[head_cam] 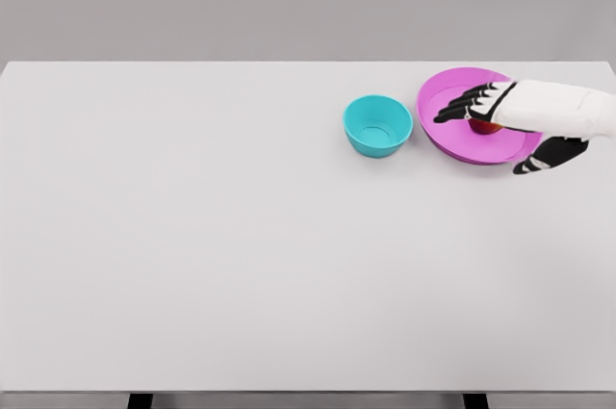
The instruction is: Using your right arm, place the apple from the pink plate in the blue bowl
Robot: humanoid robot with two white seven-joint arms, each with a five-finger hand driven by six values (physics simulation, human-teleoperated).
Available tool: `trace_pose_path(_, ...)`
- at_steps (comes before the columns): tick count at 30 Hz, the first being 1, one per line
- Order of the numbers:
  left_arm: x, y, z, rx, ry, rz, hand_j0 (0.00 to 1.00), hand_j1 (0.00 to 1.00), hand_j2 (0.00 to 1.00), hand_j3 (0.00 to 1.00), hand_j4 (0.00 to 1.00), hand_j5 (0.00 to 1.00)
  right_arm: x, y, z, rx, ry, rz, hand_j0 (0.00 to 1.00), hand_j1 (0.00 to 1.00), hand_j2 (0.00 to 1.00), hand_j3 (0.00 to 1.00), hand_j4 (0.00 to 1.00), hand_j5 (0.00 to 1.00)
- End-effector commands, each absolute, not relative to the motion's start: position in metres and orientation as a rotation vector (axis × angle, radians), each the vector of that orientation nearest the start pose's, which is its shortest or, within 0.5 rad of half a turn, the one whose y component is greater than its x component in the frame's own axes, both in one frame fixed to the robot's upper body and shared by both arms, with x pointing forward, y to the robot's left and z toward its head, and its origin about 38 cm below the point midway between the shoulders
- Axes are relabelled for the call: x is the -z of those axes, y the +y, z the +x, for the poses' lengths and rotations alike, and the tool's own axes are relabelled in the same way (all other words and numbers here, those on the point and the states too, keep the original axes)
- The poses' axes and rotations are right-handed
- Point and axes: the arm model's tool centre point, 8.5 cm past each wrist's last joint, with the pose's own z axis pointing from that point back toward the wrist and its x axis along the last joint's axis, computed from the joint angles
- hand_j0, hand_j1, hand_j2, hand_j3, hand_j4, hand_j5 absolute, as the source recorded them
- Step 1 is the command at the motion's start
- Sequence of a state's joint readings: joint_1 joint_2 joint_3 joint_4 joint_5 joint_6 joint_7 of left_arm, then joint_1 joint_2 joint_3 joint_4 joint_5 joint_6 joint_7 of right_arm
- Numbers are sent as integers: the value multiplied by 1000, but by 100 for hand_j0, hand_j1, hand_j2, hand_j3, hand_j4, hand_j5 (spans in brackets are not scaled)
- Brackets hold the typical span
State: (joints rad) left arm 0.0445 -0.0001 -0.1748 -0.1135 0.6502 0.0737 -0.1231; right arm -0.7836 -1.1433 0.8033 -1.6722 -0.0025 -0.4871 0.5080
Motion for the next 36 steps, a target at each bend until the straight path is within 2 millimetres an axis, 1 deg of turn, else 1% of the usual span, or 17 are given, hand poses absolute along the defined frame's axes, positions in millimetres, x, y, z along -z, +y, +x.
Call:
trace_pose_path(1,264,252,7,-473,-39,-88,100,100,100,100,100,100,-292,-329,394,-2013,-1435,-285,100,100,100,100,100,100)
trace_pose_path(2,264,252,7,-473,-37,-88,100,100,100,100,100,100,-298,-331,402,-1999,-1432,-314,100,100,100,100,100,100)
trace_pose_path(4,264,252,7,-473,-39,-89,100,100,100,100,100,100,-284,-339,435,-1918,-1412,-342,100,100,100,100,100,100)
trace_pose_path(5,264,252,7,-473,-39,-88,100,100,100,100,100,100,-270,-347,451,-1875,-1379,-358,100,100,100,100,100,100)
trace_pose_path(8,264,252,7,-473,-39,-89,100,100,100,100,100,100,-230,-360,472,-1832,-1255,-347,100,100,100,100,100,100)
trace_pose_path(9,264,252,7,-473,-39,-88,100,100,100,100,100,100,-225,-362,484,-1819,-1228,-367,100,100,100,100,100,100)
trace_pose_path(10,264,252,7,-473,-39,-88,100,100,100,100,100,100,-222,-365,488,-1805,-1212,-369,100,100,100,100,100,100)
trace_pose_path(12,264,252,7,-473,-39,-88,100,100,100,100,100,100,-208,-360,505,-1818,-1147,-405,100,100,100,100,100,100)
trace_pose_path(13,264,252,7,-473,-39,-88,100,100,100,100,100,100,-204,-358,505,-1827,-1140,-402,100,100,100,100,100,100)
trace_pose_path(15,264,252,7,-473,-39,-88,100,100,100,100,100,100,-203,-366,507,-1833,-1100,-434,100,100,100,100,100,100)
trace_pose_path(18,264,252,7,-473,-39,-88,100,100,100,100,100,100,-209,-373,511,-1834,-1096,-458,100,100,100,100,100,100)
trace_pose_path(20,264,252,7,-473,-37,-88,100,100,100,100,100,100,-210,-371,516,-1872,-1066,-509,100,100,100,100,100,100)
trace_pose_path(21,264,252,7,-473,-39,-89,100,100,100,100,100,100,-206,-367,520,-1868,-1061,-503,100,100,100,100,100,100)
trace_pose_path(24,264,252,7,-473,-39,-89,100,100,100,100,100,100,-201,-369,528,-1834,-1040,-497,100,100,100,100,100,100)
trace_pose_path(32,264,252,7,-473,-39,-88,100,100,100,100,100,100,-205,-372,532,-1825,-1031,-505,100,100,100,100,100,100)
trace_pose_path(33,264,252,7,-473,-39,-88,100,100,100,100,100,100,-207,-367,536,-1824,-1034,-505,100,100,100,100,100,100)
trace_pose_path(36,264,252,7,-473,-39,-88,100,100,100,100,100,100,-200,-360,540,-1837,-1009,-503,100,100,100,100,100,100)
